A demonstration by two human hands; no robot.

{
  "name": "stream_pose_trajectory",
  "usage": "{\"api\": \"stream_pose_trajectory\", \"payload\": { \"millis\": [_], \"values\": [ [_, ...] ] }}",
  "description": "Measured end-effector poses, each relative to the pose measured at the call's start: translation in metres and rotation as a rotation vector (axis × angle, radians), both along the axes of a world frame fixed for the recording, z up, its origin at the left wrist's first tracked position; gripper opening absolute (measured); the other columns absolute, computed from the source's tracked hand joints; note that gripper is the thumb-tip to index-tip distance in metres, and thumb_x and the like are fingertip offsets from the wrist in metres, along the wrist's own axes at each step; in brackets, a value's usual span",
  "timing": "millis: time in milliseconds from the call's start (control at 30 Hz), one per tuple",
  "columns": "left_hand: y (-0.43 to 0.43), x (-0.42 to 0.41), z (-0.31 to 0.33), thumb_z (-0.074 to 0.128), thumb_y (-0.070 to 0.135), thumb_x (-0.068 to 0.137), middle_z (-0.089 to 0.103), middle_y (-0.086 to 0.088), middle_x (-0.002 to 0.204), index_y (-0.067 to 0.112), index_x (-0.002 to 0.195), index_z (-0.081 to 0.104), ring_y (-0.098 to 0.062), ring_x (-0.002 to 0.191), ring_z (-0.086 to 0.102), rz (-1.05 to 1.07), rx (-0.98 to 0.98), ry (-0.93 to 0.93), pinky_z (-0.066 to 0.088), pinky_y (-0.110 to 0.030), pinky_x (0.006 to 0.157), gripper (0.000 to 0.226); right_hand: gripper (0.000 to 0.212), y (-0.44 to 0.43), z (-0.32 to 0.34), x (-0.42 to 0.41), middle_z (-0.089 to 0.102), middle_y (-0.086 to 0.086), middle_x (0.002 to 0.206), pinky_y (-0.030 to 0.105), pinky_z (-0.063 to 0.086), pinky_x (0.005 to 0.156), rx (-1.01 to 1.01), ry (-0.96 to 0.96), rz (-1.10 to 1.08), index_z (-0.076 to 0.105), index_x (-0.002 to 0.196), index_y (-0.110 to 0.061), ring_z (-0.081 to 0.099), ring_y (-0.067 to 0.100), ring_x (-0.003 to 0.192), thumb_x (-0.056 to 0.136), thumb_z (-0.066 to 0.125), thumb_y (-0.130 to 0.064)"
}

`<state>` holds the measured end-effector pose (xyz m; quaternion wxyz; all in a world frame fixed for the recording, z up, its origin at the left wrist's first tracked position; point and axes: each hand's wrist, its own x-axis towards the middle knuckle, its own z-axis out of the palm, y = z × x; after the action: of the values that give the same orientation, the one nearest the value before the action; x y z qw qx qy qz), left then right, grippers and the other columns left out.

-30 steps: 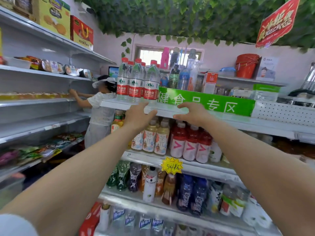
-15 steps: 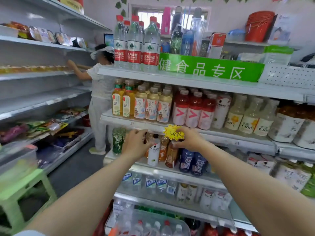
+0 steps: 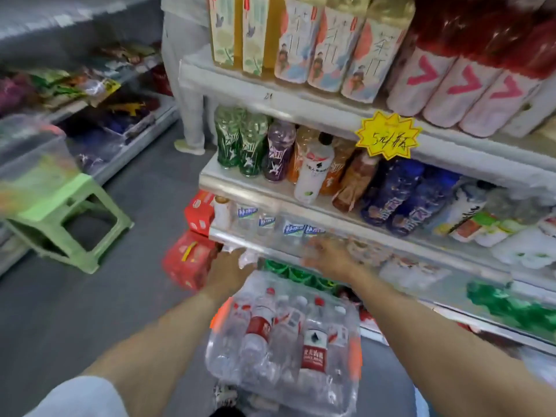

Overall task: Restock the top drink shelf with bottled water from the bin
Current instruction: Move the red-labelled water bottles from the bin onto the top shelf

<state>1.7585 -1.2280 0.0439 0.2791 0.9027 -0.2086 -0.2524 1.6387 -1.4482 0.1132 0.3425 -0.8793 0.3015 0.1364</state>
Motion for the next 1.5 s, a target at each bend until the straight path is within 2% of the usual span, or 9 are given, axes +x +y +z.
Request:
{"api": "stream_pose_trajectory", "payload": {
  "millis": [200, 433, 600, 733, 867, 967, 1167, 1300, 1500],
  "values": [
    [0.025, -0.018, -0.096, 0.057, 0.039, 0.099, 0.05, -0.025, 0.141, 0.009, 0.154, 0.031, -0.035, 0.132, 0.046, 0.103, 0.117, 0.268, 0.034, -0.038, 0.107, 0.068, 0.046, 0.033, -0.114, 0.018, 0.058, 0.001, 0.122, 0.014, 0.042, 0.073, 0.273, 0.121, -0.18, 0.065, 0.124, -0.016, 0.062, 0.02, 0.114, 0.084, 0.084, -0.028],
    [0.021, -0.053, -0.149, 0.041, 0.057, 0.099, -0.009, -0.008, 0.166, 0.029, 0.159, -0.006, -0.029, 0.153, 0.001, 0.12, 0.187, 0.312, 0.005, -0.044, 0.121, 0.08, 0.067, 0.04, -0.186, 0.024, 0.063, 0.008, 0.13, 0.04, 0.051, 0.101, 0.515, 0.266, -0.382, 0.06, 0.135, -0.006, 0.063, 0.026, 0.113, 0.083, 0.082, -0.043],
    [0.027, -0.057, -0.165, 0.029, 0.07, 0.089, -0.008, -0.002, 0.167, 0.036, 0.158, -0.005, -0.031, 0.152, 0.004, 0.109, 0.15, 0.269, 0.01, -0.052, 0.12, 0.084, 0.076, 0.038, -0.206, 0.036, 0.054, 0.015, 0.145, 0.045, 0.047, 0.104, 0.55, 0.365, -0.359, 0.05, 0.145, -0.005, 0.057, 0.033, 0.125, 0.09, 0.072, -0.052],
    [0.029, -0.06, -0.173, 0.022, 0.079, 0.087, -0.008, 0.0, 0.167, 0.039, 0.157, -0.007, -0.031, 0.152, 0.006, 0.117, 0.129, 0.245, 0.012, -0.055, 0.119, 0.086, 0.05, 0.04, -0.213, 0.05, 0.065, 0.012, 0.12, 0.036, 0.045, 0.084, 0.553, 0.405, -0.318, 0.063, 0.119, -0.01, 0.061, 0.023, 0.094, 0.093, 0.067, -0.052],
    [0.029, -0.059, -0.175, 0.007, 0.085, 0.078, -0.009, 0.006, 0.166, 0.045, 0.155, -0.009, -0.028, 0.152, 0.005, 0.14, 0.13, 0.275, 0.008, -0.056, 0.119, 0.088, 0.039, 0.042, -0.222, 0.059, 0.055, 0.004, 0.085, 0.043, 0.05, 0.099, 0.534, 0.486, -0.327, 0.055, 0.096, -0.012, 0.054, 0.022, 0.077, 0.097, 0.061, -0.05],
    [0.029, -0.058, -0.174, -0.002, 0.088, 0.072, -0.012, 0.011, 0.166, 0.049, 0.152, -0.011, -0.027, 0.153, 0.001, 0.16, 0.1, 0.309, 0.003, -0.055, 0.119, 0.089, 0.042, 0.048, -0.226, 0.062, 0.056, 0.005, 0.079, 0.041, 0.053, 0.09, 0.514, 0.523, -0.318, 0.06, 0.109, -0.008, 0.054, 0.022, 0.072, 0.099, 0.058, -0.048],
    [0.031, -0.057, -0.175, -0.008, 0.094, 0.066, -0.015, 0.014, 0.165, 0.053, 0.15, -0.015, -0.024, 0.153, -0.003, 0.168, 0.063, 0.331, -0.002, -0.057, 0.118, 0.093, 0.044, 0.055, -0.228, 0.066, 0.065, 0.014, 0.124, 0.04, 0.057, 0.089, 0.689, 0.478, -0.572, 0.059, 0.126, -0.003, 0.066, 0.029, 0.107, 0.093, 0.073, -0.029],
    [0.031, -0.058, -0.179, -0.011, 0.095, 0.065, -0.014, 0.014, 0.165, 0.052, 0.15, -0.015, -0.023, 0.153, -0.002, 0.172, 0.076, 0.323, -0.002, -0.056, 0.119, 0.095, 0.037, 0.063, -0.222, 0.063, 0.073, 0.015, 0.111, 0.036, 0.059, 0.064, 0.808, 0.439, -0.657, 0.062, 0.117, -0.003, 0.072, 0.027, 0.093, 0.09, 0.078, -0.023],
    [0.032, -0.057, -0.176, -0.011, 0.096, 0.064, -0.012, 0.016, 0.165, 0.053, 0.151, -0.011, -0.021, 0.153, -0.001, 0.196, 0.045, 0.345, -0.001, -0.055, 0.119, 0.097, 0.039, 0.07, -0.215, 0.055, 0.076, 0.012, 0.104, 0.037, 0.06, 0.069, 0.892, 0.374, -0.722, 0.066, 0.116, -0.009, 0.073, 0.027, 0.092, 0.084, 0.083, -0.024]
  ]
}}
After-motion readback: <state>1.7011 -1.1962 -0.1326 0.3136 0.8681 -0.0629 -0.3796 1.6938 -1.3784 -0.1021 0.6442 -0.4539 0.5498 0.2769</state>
